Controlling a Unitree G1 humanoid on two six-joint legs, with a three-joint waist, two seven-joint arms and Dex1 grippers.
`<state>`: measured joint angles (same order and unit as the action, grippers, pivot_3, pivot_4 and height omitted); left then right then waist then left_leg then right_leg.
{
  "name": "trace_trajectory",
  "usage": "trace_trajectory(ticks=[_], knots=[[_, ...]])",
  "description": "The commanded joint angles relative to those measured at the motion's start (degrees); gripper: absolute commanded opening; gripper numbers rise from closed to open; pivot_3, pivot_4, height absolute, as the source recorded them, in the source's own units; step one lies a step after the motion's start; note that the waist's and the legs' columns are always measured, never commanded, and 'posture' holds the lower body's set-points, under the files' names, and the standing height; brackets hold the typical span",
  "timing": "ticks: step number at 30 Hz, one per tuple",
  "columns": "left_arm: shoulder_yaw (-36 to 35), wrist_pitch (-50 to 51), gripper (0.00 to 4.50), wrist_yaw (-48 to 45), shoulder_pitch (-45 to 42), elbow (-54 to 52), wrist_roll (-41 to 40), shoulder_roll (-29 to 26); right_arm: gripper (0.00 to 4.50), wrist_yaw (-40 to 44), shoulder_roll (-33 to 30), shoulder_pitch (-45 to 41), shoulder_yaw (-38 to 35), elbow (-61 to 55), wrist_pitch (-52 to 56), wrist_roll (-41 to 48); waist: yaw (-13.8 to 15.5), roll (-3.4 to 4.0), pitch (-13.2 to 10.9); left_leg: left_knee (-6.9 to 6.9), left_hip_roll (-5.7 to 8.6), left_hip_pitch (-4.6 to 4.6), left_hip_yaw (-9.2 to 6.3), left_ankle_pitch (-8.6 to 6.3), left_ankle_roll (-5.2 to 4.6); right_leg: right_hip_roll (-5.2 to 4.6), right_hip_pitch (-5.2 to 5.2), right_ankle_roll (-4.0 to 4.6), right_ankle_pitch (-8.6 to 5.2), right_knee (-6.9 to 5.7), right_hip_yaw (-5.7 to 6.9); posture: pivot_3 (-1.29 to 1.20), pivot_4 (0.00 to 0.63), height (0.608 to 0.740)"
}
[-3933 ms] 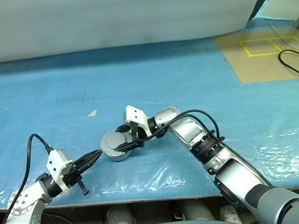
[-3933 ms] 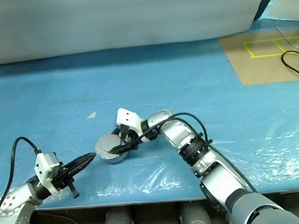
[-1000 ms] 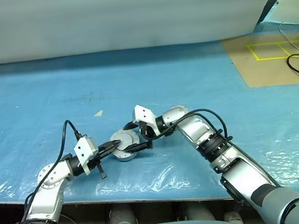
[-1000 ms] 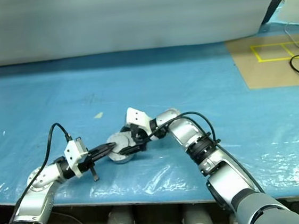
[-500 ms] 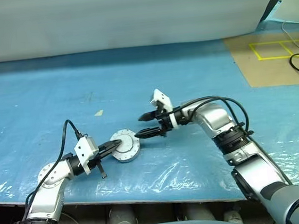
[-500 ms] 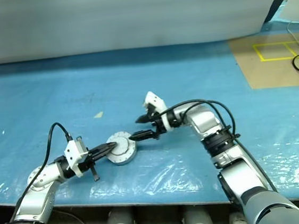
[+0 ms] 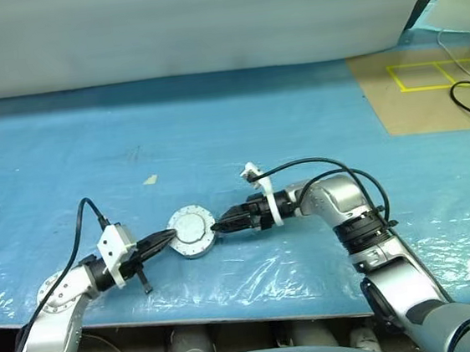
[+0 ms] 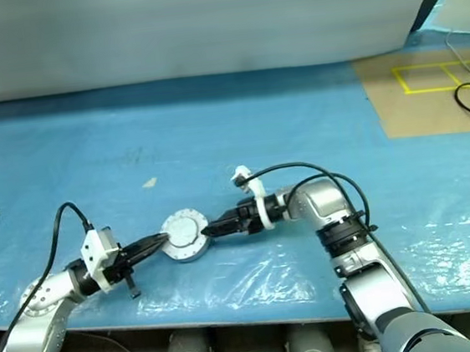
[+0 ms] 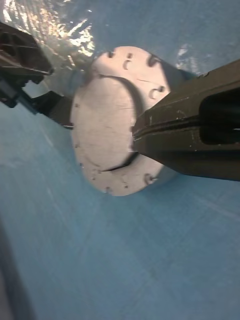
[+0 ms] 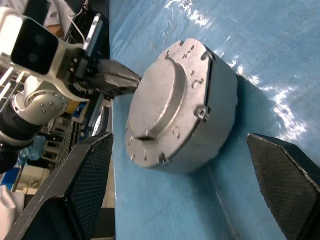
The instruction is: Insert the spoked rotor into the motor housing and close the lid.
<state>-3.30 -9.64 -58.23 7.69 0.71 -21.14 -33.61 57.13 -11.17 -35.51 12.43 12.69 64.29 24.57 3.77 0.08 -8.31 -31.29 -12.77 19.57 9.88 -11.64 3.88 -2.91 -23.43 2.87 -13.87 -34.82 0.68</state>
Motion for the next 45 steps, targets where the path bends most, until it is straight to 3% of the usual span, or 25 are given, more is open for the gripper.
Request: trace_trajectory(ticks=[1,13,16,21,26,36,45], knots=[[1.2,0.5,0.00,0.3,0.1,-0.8,1.2,0.5,4.46,-1.1,1.6,-1.8,-0.7,0.8,-0.7,1.5,0.2,-0.01,0.0,0.00,0.01,0.01,0.00,0.00,0.00,-0.01,0.00,0.00,0.00,0.00,0.01,0.00,0.150,0.740],[2.2,-0.1,0.00,0.5,-0.9,-0.5,2.6,1.3,4.46,-1.2,2.7,-1.7,1.5,2.5,-0.2,2.0,0.2,-0.01,0.0,-0.02,0.05,0.02,0.00,0.01,0.01,-0.07,0.04,-0.02,0.01,-0.02,0.05,0.00,0.150,0.740],[2.2,-0.4,0.00,0.5,-0.8,-0.1,2.8,1.1,3.90,-1.0,3.4,-1.9,0.3,2.9,0.2,3.1,0.2,-0.01,0.0,-0.02,0.04,0.01,-0.01,0.01,0.01,-0.07,0.05,-0.02,0.01,-0.02,0.05,0.00,0.150,0.740],[2.3,-0.9,0.00,0.6,-1.4,0.6,3.2,1.5,2.30,-0.7,4.6,-2.6,-0.8,3.0,1.0,4.1,0.2,-0.01,0.0,-0.02,0.04,0.02,0.00,0.01,0.02,-0.07,0.05,-0.02,0.02,-0.02,0.06,0.00,0.150,0.740],[2.5,-1.2,0.00,0.6,-1.4,0.7,3.4,1.8,1.14,-1.0,5.3,-2.8,-0.4,2.9,0.8,4.4,0.3,-0.01,0.0,-0.08,0.04,-0.14,-0.01,0.01,0.01,-0.10,0.20,-0.01,0.01,-0.08,0.07,0.00,0.150,0.740],[2.0,-0.8,0.00,0.6,-1.5,-0.1,2.5,2.1,1.10,-1.4,5.5,-2.6,0.2,3.0,-0.2,3.8,0.2,-0.01,0.0,-0.08,0.04,-0.20,0.00,0.01,0.01,-0.10,0.23,-0.01,0.02,-0.10,0.06,0.00,0.150,0.740],[-2.6,10.8,0.00,4.8,-2.6,-12.1,-9.1,4.8,1.10,-4.7,5.3,-3.7,-3.5,8.0,1.0,3.2,0.1,-0.07,0.0,-0.11,0.02,-0.08,0.00,0.01,0.01,-0.09,0.12,0.01,0.02,-0.14,0.06,0.00,0.150,0.740]])
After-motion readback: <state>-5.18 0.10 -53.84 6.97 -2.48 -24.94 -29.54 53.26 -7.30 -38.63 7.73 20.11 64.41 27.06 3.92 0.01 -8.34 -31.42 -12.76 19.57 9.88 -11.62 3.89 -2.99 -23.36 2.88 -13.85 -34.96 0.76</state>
